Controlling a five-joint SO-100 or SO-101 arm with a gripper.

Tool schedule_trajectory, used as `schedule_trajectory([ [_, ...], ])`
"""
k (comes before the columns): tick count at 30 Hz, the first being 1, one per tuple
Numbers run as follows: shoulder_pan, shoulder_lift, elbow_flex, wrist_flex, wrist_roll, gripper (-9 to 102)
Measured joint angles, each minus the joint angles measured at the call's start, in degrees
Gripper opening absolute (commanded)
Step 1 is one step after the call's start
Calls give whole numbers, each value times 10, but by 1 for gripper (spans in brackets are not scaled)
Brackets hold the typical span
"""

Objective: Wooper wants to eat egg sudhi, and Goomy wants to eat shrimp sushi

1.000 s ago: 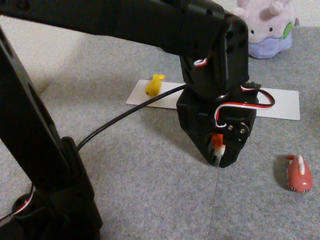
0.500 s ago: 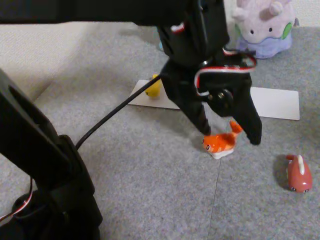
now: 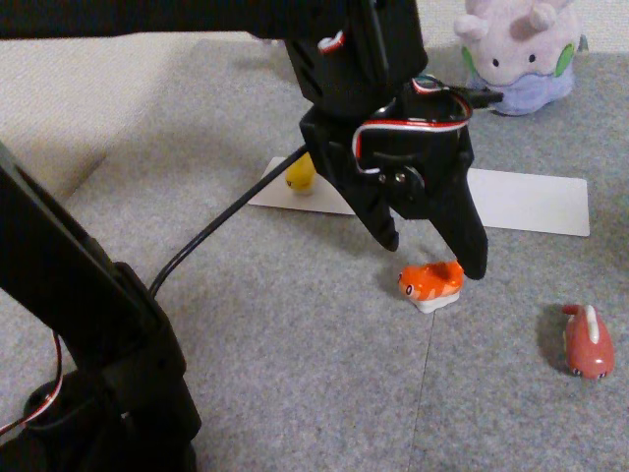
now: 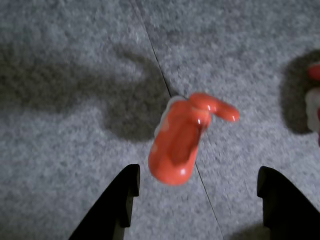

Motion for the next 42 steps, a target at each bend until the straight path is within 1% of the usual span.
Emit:
schedule_trajectory([
  [4,7,-34,0,-25,0,22],
  [11,10,-62,0,-48,1,22],
  [17,9,-62,0,-50,1,11],
  [25,16,-64,-3,-60,1,4],
  [31,17,-64,-7,-55,0,7],
  [37,12,-65,1,-43,0,14],
  [39,10,-69,4,-20,0,15],
  [42,11,-69,4,-18,-1,14],
])
